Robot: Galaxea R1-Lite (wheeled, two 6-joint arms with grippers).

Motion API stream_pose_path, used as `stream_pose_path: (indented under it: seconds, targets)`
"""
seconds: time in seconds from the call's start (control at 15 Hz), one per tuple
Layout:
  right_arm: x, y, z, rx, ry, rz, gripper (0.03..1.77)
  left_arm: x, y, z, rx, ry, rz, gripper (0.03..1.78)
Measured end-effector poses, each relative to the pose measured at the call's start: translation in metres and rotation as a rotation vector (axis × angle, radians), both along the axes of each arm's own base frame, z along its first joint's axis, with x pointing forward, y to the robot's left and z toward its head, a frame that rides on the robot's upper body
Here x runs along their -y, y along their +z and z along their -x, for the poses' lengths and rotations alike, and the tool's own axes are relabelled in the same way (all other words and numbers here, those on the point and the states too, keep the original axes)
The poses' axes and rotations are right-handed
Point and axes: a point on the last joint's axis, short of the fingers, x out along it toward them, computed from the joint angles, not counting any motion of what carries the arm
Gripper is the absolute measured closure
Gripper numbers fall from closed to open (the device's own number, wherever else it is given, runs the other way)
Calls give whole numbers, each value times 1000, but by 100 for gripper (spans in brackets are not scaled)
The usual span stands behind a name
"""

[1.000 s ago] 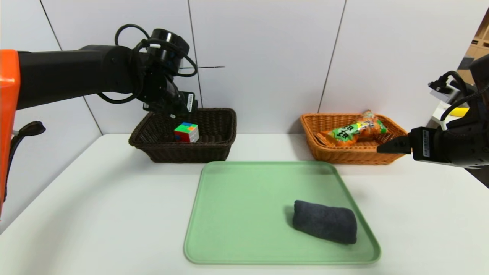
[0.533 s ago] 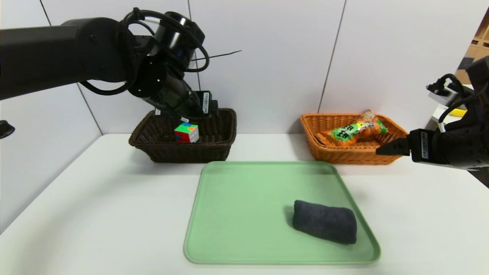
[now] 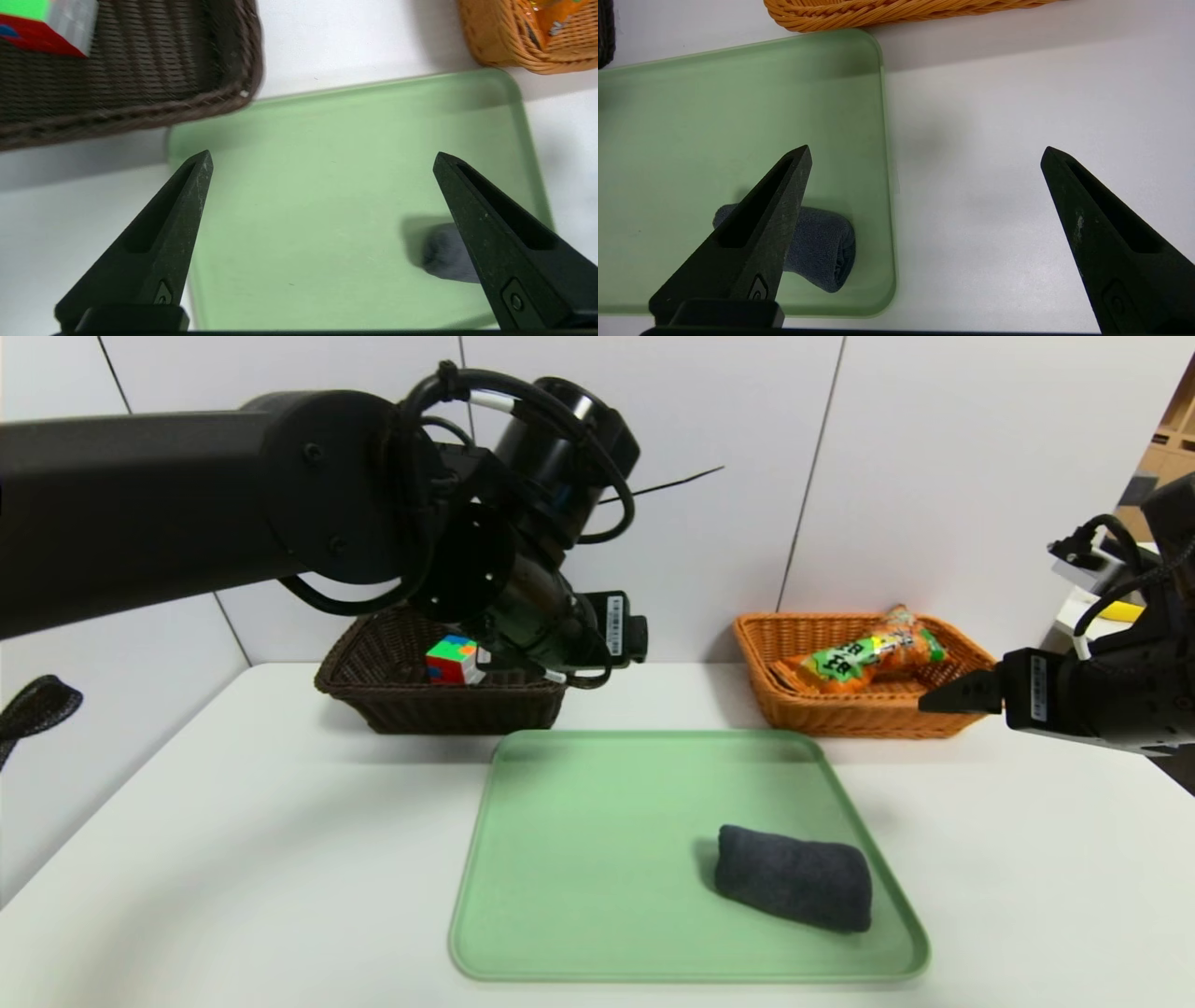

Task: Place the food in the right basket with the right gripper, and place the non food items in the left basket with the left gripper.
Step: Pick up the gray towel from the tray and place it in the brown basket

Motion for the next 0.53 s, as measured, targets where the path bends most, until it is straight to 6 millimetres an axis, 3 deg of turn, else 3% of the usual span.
stream_pose_path:
  seconds: [0.53]
  targets:
    - [0,2,3,5,-32,-39,10,52,-37,32,-258,142,197,12]
